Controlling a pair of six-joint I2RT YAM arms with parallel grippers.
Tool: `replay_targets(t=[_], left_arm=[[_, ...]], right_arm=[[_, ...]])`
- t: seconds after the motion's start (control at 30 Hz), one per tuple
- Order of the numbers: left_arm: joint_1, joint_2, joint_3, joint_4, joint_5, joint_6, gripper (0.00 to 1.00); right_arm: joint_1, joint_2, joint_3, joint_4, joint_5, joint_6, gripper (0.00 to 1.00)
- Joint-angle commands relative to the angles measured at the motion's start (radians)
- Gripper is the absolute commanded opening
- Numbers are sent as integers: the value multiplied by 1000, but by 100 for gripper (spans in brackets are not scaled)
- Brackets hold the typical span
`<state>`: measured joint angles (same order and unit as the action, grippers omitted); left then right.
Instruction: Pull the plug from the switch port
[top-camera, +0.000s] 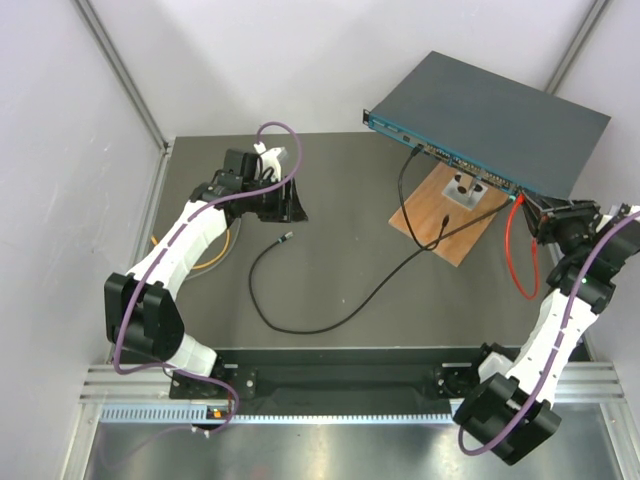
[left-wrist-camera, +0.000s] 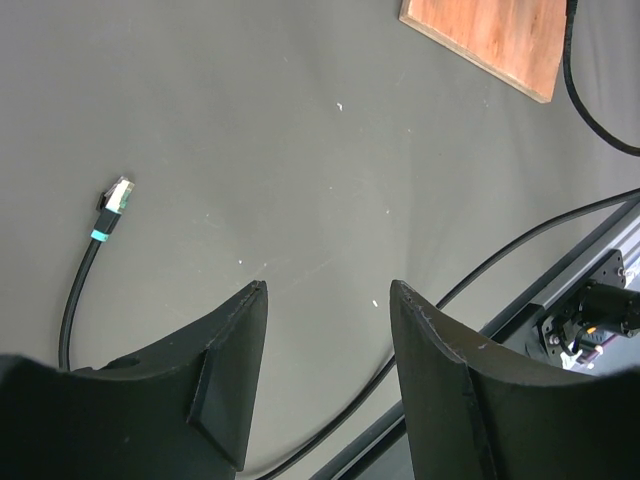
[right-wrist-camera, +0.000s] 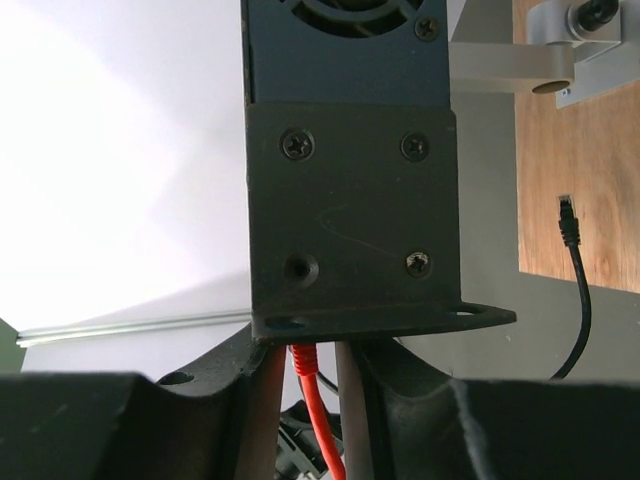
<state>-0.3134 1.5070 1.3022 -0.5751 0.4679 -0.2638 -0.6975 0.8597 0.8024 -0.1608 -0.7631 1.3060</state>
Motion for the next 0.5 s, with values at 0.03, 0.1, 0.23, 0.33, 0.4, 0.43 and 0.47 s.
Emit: replay_targets(t=[0.03,0.1,0.23,0.33,0.4,0.43,0.47], left_arm=[[8,-31,-6,52,21,0,57],[8,-30,-1,52,21,0,57],[10,-25,6,53,25,-2,57],[10,-27,5,55,31,-5,57],[11,-27,6,55,31,-5,57],[11,-27,5,55,31,-5,57],[11,-25,6,55,31,-5,57]], right_arm=[[21,48,40,20,163,-2,24],[24,55,37,24,163,6,21],[26,65,61,29,182,15,3],[24,97,112,-23,171,-25,0],[24,127,153,-80,156,-76,0],[26,143,174,-118,124,-103,0],[24,188,199,-226,107,-176,0]])
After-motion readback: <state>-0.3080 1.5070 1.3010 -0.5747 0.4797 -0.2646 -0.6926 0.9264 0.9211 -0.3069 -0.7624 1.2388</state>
